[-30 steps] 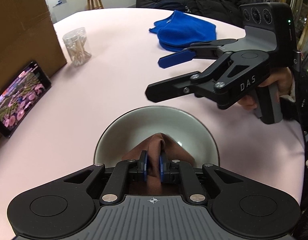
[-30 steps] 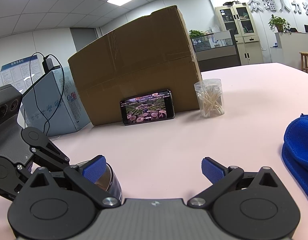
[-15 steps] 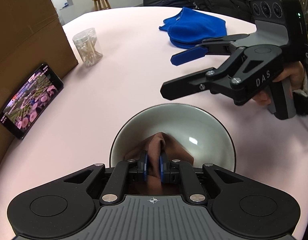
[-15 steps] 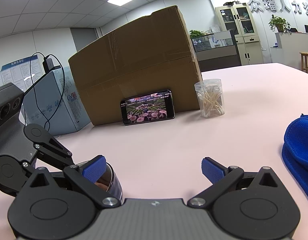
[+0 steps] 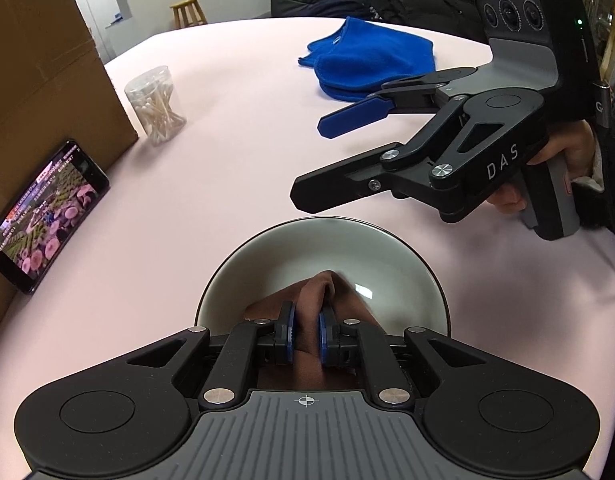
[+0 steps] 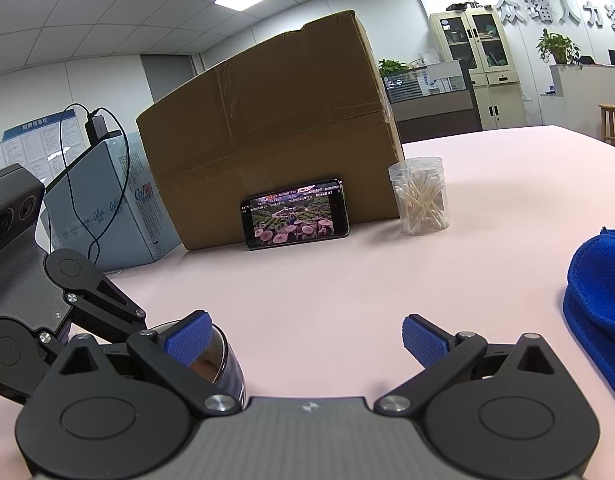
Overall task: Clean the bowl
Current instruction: 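Wipe the bowl's inner surface with the brown cloth in the left gripper, then open the left gripper to release the cloth into the bowl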
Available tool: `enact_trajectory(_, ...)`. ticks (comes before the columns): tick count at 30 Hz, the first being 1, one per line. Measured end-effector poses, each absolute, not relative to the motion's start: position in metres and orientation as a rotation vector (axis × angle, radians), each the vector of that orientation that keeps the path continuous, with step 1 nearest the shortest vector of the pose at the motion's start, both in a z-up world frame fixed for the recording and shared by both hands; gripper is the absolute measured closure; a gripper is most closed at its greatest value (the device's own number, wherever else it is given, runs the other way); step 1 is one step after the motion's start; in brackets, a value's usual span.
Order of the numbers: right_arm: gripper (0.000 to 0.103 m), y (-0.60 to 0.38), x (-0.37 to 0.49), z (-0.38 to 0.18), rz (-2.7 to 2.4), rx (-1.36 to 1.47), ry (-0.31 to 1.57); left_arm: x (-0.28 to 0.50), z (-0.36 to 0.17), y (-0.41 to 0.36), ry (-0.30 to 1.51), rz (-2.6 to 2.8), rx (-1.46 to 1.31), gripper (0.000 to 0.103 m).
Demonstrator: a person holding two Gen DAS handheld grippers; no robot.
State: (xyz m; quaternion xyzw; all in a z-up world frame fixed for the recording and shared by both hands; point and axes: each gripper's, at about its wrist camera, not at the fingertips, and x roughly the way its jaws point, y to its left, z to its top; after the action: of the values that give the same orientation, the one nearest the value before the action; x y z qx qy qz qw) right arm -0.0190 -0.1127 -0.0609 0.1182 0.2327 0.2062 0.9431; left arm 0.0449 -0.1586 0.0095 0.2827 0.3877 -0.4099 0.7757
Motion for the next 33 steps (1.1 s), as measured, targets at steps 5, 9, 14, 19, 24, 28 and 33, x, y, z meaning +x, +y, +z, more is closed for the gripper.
enact_trajectory(5, 0.000, -0.112, -0.019, -0.060, 0.421, 0.243, 0.473, 0.041, 0.009, -0.153, 0.818, -0.819, 0.648, 0.091)
enact_trajectory(9, 0.000, -0.113, -0.019, -0.061, 0.426, 0.245, 0.474, 0.028, 0.011, -0.149, 0.777, -0.798, 0.648, 0.091)
enact_trajectory(14, 0.000, -0.114, -0.018, -0.062, 0.434, 0.255, 0.484, 0.016, 0.017, -0.139, 0.698, -0.760, 0.596, 0.074)
enact_trajectory(19, 0.000, -0.113, -0.018, -0.063, 0.451, 0.255, 0.486, 0.003, 0.017, -0.119, 0.604, -0.725, 0.454, 0.067)
enact_trajectory(24, 0.000, -0.112, -0.018, -0.062, 0.462, 0.249, 0.484, -0.007, 0.015, -0.098, 0.515, -0.721, 0.272, 0.055)
enact_trajectory(28, 0.000, -0.104, -0.024, -0.057, 0.435, 0.183, 0.469, -0.010, 0.010, -0.082, 0.480, -0.740, 0.171, 0.049)
enact_trajectory(33, 0.006, -0.082, -0.038, -0.043, 0.456, 0.045, 0.474, -0.010, 0.006, -0.057, 0.448, -0.708, 0.043, 0.031)
